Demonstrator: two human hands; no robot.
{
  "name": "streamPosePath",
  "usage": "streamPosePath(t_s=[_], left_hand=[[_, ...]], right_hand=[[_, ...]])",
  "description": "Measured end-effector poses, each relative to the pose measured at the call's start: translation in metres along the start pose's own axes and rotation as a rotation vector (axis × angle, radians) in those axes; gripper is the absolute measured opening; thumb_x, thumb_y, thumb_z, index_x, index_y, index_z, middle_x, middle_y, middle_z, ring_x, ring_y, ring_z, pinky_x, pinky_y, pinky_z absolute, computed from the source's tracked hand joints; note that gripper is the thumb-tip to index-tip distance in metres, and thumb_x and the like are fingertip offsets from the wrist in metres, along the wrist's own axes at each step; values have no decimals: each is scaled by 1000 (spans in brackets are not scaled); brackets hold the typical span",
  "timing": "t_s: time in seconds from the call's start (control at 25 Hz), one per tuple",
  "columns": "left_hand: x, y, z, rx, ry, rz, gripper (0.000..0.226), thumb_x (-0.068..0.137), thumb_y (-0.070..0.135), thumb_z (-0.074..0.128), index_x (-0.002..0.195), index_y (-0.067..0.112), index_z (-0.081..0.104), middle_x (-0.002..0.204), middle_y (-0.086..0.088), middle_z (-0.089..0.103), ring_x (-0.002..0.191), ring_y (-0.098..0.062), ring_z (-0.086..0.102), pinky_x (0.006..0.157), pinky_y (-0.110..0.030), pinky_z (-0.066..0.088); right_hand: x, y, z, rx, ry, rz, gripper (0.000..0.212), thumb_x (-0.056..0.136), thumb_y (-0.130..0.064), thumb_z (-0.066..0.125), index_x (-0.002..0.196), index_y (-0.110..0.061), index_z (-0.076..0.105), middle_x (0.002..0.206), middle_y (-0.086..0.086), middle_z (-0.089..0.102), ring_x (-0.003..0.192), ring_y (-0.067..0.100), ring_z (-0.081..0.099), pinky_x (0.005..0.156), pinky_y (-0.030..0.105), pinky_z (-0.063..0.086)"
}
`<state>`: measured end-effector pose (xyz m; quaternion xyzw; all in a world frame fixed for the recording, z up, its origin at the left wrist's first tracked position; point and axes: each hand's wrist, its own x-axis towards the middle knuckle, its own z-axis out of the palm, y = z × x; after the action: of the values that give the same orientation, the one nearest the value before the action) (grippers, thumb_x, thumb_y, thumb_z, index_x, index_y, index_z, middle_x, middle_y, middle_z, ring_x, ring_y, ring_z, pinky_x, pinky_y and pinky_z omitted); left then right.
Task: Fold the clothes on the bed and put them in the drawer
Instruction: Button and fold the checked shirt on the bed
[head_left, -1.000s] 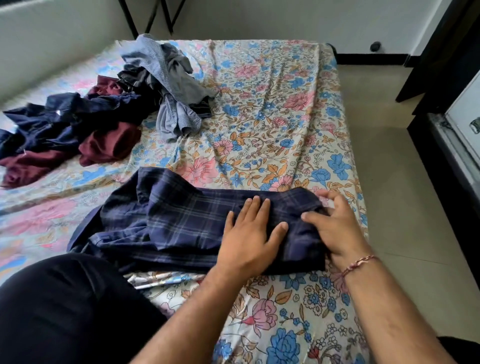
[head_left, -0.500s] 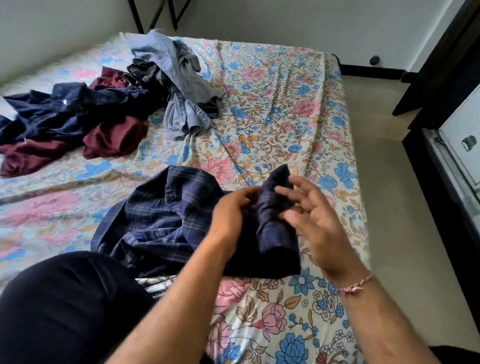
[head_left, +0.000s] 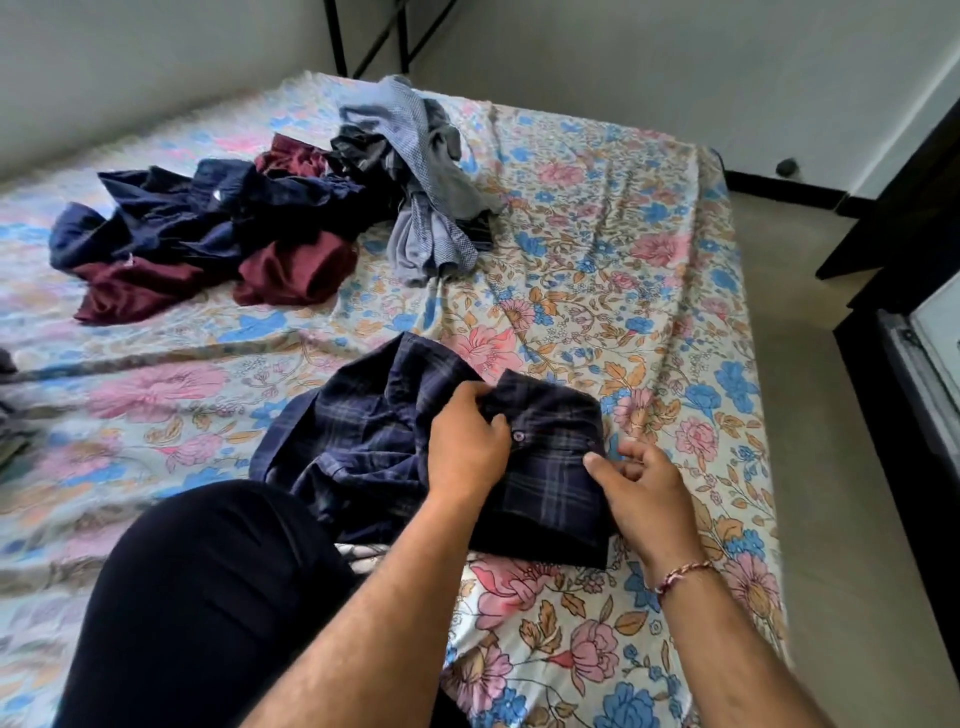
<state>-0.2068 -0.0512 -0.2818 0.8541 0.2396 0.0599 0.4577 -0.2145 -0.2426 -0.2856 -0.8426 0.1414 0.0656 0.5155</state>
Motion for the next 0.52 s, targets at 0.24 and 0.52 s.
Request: streamPosePath(t_s=[0.24, 0.52], left_hand=[[26, 8, -19, 294, -96, 512, 51, 104, 40, 51, 153, 25, 46, 156, 0, 48, 146, -25, 38, 117, -50, 37], [57, -32, -19, 839, -393, 478, 70, 107, 60, 27, 167, 32, 4, 175, -1, -5, 161, -19, -9, 126, -60, -8]], right_hand=[[22, -9, 20, 100, -108, 41, 19, 79, -23, 87, 94, -15, 77, 84, 3, 80, 80, 27, 78, 79, 48, 64], [47, -17, -90, 97, 14, 109, 13, 88, 3, 73, 101, 3, 71, 95, 23, 74, 51, 9, 66, 50, 19, 54]])
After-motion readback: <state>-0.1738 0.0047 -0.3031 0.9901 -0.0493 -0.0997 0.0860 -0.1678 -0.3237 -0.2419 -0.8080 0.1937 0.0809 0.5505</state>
